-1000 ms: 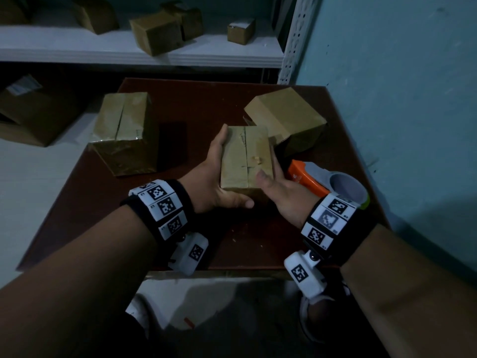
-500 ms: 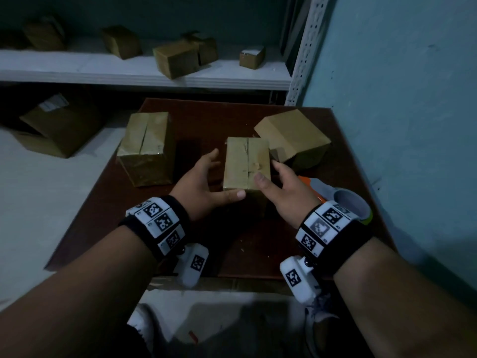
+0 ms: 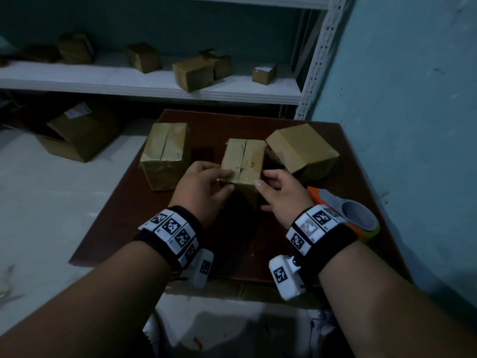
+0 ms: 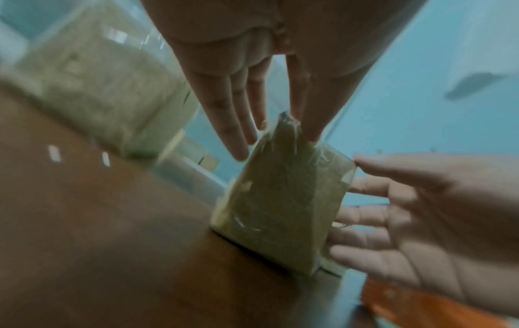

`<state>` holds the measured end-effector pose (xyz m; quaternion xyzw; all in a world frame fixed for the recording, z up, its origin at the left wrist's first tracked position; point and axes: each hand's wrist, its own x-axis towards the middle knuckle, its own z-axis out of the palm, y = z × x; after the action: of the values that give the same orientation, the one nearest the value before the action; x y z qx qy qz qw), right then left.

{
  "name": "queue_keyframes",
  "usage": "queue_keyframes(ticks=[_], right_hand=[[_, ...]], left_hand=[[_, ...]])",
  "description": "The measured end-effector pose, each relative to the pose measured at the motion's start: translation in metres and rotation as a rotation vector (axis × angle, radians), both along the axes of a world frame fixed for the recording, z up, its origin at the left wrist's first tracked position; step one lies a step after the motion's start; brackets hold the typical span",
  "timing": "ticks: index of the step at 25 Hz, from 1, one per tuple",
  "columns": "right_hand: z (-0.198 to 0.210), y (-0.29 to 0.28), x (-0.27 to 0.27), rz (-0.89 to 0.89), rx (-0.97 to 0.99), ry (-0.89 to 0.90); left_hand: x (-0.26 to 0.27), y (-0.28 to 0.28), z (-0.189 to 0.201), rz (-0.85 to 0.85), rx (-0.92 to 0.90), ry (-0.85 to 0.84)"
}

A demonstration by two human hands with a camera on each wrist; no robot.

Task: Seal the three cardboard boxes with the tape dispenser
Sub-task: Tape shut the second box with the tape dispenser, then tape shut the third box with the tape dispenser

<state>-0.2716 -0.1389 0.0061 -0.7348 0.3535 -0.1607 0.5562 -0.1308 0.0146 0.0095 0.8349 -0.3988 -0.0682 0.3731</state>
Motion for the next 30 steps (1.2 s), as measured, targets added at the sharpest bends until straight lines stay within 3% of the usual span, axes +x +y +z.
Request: queue_keyframes(ticks=[2,5,8,13,23,27,30], right_hand=[[0.001,0.003,0.01,-0.016,-0.022,-0.004],[0.001,0.006,0.028,0.051,-0.04,0.043],[-0.006,0.005,0.046,0.133,-0.027,0.061],[-0.008,0.014,0.069,0.217,0.032,0.044],[-0.003,0.033,0.098,0.256,0.186,-0.041],[0.008,0.038,0.094,0.263,0.193,-0.058],[0.011,0.036,0.086,0.251,0.094,-0.036]], left_hand=[[0.004,0.005,0.001,-0.011,0.041,-0.135],[0.009,0.009,0.011,-0.022,0.245,-0.396],[0.017,0.011,0.019,0.01,0.362,-0.487],[0.038,0.015,0.019,0.053,0.441,-0.464],[0.071,0.019,0.006,0.072,0.435,-0.384],[0.07,0.023,0.008,0.065,0.362,-0.364],[0.063,0.023,0.012,0.037,0.233,-0.369]])
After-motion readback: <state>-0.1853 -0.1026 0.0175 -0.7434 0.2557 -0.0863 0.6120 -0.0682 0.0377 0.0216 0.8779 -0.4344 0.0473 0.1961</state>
